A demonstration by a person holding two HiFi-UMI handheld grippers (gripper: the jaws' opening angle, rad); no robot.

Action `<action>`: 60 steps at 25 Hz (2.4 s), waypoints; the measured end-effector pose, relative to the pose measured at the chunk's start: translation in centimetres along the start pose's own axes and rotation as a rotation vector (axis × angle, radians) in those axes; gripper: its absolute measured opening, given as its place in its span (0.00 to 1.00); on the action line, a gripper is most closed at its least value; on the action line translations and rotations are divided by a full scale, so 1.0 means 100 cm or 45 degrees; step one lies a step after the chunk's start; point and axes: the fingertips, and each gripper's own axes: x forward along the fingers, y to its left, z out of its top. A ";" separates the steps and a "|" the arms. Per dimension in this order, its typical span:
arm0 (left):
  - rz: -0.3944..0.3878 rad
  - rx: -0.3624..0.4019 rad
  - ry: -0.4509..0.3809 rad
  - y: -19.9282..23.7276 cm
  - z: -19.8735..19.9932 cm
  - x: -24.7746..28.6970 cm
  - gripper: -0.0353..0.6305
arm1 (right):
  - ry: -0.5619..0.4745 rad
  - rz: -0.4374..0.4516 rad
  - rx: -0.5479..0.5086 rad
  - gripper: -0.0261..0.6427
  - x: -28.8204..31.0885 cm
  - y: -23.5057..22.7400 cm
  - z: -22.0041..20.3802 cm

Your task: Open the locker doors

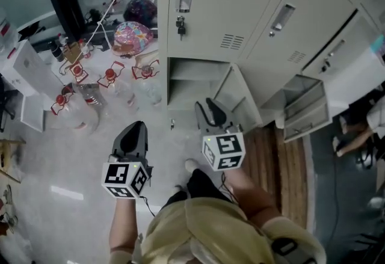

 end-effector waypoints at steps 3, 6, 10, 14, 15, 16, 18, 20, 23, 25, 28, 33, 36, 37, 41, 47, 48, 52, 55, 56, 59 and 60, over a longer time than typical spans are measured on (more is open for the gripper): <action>0.013 0.034 -0.041 0.001 0.024 -0.006 0.06 | -0.060 0.007 0.003 0.21 0.002 0.004 0.026; 0.024 0.082 -0.088 0.005 0.049 -0.007 0.06 | -0.130 0.017 0.011 0.21 0.008 0.005 0.055; 0.044 0.105 -0.155 0.008 0.080 0.002 0.06 | -0.216 0.058 0.004 0.21 0.020 0.005 0.090; 0.065 0.128 -0.202 0.011 0.109 0.020 0.06 | -0.289 0.114 -0.014 0.21 0.037 0.007 0.122; 0.069 0.138 -0.212 0.011 0.116 0.024 0.06 | -0.307 0.128 -0.017 0.21 0.041 0.007 0.129; 0.074 0.147 -0.223 0.011 0.122 0.027 0.06 | -0.324 0.141 -0.019 0.21 0.046 0.007 0.136; 0.085 0.157 -0.245 0.012 0.135 0.034 0.06 | -0.352 0.159 -0.015 0.21 0.055 0.005 0.148; 0.094 0.165 -0.270 0.012 0.147 0.040 0.06 | -0.394 0.180 -0.019 0.21 0.062 0.003 0.163; 0.108 0.177 -0.305 0.013 0.166 0.048 0.06 | -0.462 0.210 -0.034 0.21 0.072 -0.001 0.186; 0.122 0.196 -0.319 0.013 0.177 0.054 0.06 | -0.498 0.220 -0.033 0.21 0.079 -0.005 0.199; 0.143 0.244 -0.327 0.012 0.189 0.064 0.06 | -0.543 0.242 -0.017 0.21 0.091 -0.010 0.217; 0.158 0.282 -0.343 0.015 0.205 0.076 0.06 | -0.592 0.276 -0.061 0.21 0.114 0.000 0.240; 0.155 0.295 -0.344 0.020 0.211 0.082 0.06 | -0.587 0.258 -0.065 0.21 0.127 0.001 0.248; 0.149 0.299 -0.346 0.022 0.212 0.084 0.06 | -0.582 0.245 -0.067 0.21 0.130 0.001 0.249; 0.122 0.286 -0.389 0.038 0.226 0.086 0.06 | -0.597 0.193 -0.102 0.21 0.140 0.005 0.266; 0.045 0.291 -0.388 0.054 0.240 0.089 0.06 | -0.625 0.048 -0.115 0.21 0.152 0.006 0.280; 0.041 0.290 -0.390 0.059 0.242 0.087 0.06 | -0.620 0.021 -0.109 0.21 0.155 0.006 0.280; 0.023 0.267 -0.404 0.078 0.244 0.080 0.06 | -0.596 -0.065 -0.092 0.21 0.164 0.007 0.279; -0.001 0.254 -0.408 0.085 0.244 0.080 0.06 | -0.570 -0.067 -0.095 0.21 0.169 0.013 0.278; -0.013 0.250 -0.410 0.085 0.244 0.081 0.06 | -0.562 -0.068 -0.096 0.21 0.169 0.014 0.277; -0.054 0.246 -0.414 0.082 0.242 0.083 0.06 | -0.556 -0.069 -0.098 0.21 0.165 0.017 0.277; -0.068 0.247 -0.415 0.081 0.242 0.084 0.06 | -0.557 -0.072 -0.101 0.21 0.163 0.018 0.277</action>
